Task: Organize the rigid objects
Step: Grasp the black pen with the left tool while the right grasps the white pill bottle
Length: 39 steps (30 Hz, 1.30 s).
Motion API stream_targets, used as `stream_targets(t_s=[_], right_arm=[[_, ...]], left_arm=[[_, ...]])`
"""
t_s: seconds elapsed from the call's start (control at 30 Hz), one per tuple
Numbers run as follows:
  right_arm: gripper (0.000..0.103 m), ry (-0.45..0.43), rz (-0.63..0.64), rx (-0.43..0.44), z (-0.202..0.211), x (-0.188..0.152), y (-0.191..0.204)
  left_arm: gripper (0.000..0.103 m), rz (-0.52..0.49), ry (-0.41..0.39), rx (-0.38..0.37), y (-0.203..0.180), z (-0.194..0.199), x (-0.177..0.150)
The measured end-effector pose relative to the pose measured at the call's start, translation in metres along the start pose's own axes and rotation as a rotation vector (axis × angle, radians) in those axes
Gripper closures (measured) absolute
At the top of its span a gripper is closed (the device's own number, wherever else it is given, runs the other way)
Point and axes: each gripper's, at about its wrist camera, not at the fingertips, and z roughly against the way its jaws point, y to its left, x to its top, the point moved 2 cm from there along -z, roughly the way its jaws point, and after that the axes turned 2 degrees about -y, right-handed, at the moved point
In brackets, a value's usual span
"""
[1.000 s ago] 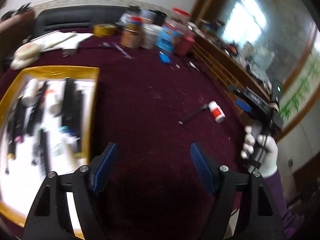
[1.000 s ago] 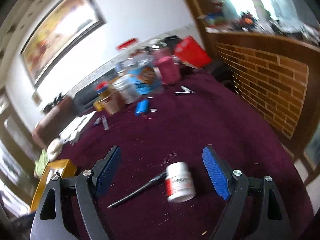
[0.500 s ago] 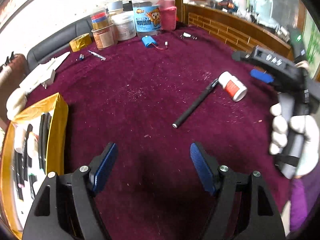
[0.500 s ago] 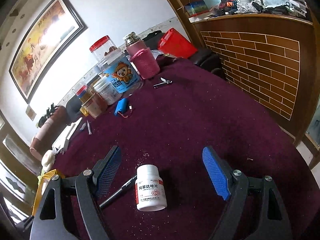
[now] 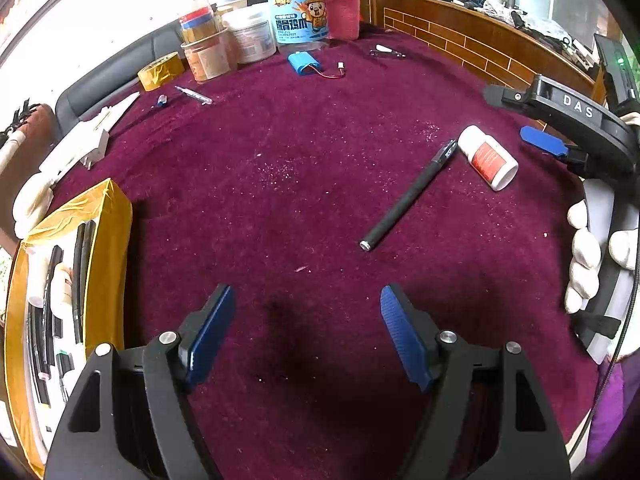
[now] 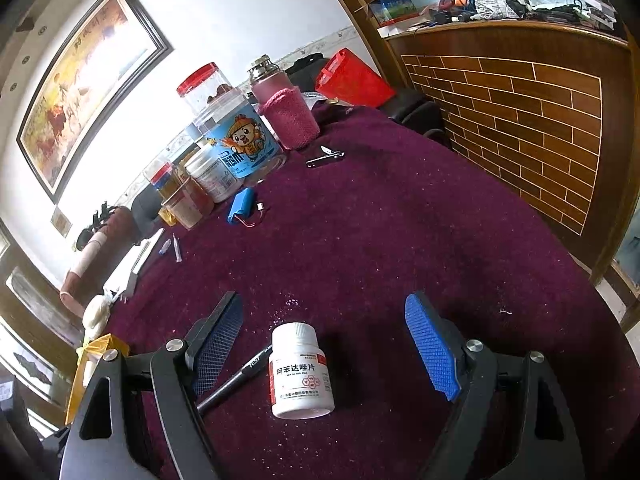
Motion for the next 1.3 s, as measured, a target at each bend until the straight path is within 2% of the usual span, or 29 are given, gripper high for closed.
stream_targets(t_s=[0.43,0.63,0.8,0.83,0.87,0.9,0.93,1.07,1.3], right_arm=[[0.024,0.026,-0.009,0.01,-0.004,-0.001,-0.001],[0.024,0.028,-0.021,0.009,-0.004,-0.001,-0.004],[0.024,0.036,-0.05,0.009,-0.005,-0.001,-0.011],[0.024,0.041,-0.052,0.011,-0.006,-0.001,-0.012],[0.024,0.042,-0.051,0.01,-0.007,-0.001,-0.011],[0.024,0.045,-0.048,0.008,-0.008,-0.002,-0.011],[0.024,0.048,-0.041,0.007,-0.008,-0.002,-0.01],[0.024,0.056,-0.025,0.01,-0.01,-0.003,-0.007],[0.024,0.079,0.02,0.051,-0.014,-0.006,0.002]], left_arm=[[0.029,0.019,0.02,-0.053,-0.002,-0.011,0.006],[0.03,-0.033,-0.029,-0.093,-0.021,-0.024,0.03],[0.045,-0.139,-0.04,-0.141,-0.05,-0.046,0.046],[0.053,-0.149,-0.036,-0.157,-0.054,-0.05,0.047],[0.067,-0.148,-0.053,-0.173,-0.056,-0.051,0.05],[0.073,-0.15,-0.053,-0.184,-0.057,-0.052,0.052],[0.088,-0.142,-0.046,-0.217,-0.057,-0.052,0.054],[0.097,-0.144,-0.048,-0.237,-0.058,-0.047,0.051],[0.098,-0.039,-0.051,-0.296,-0.036,-0.032,0.042]])
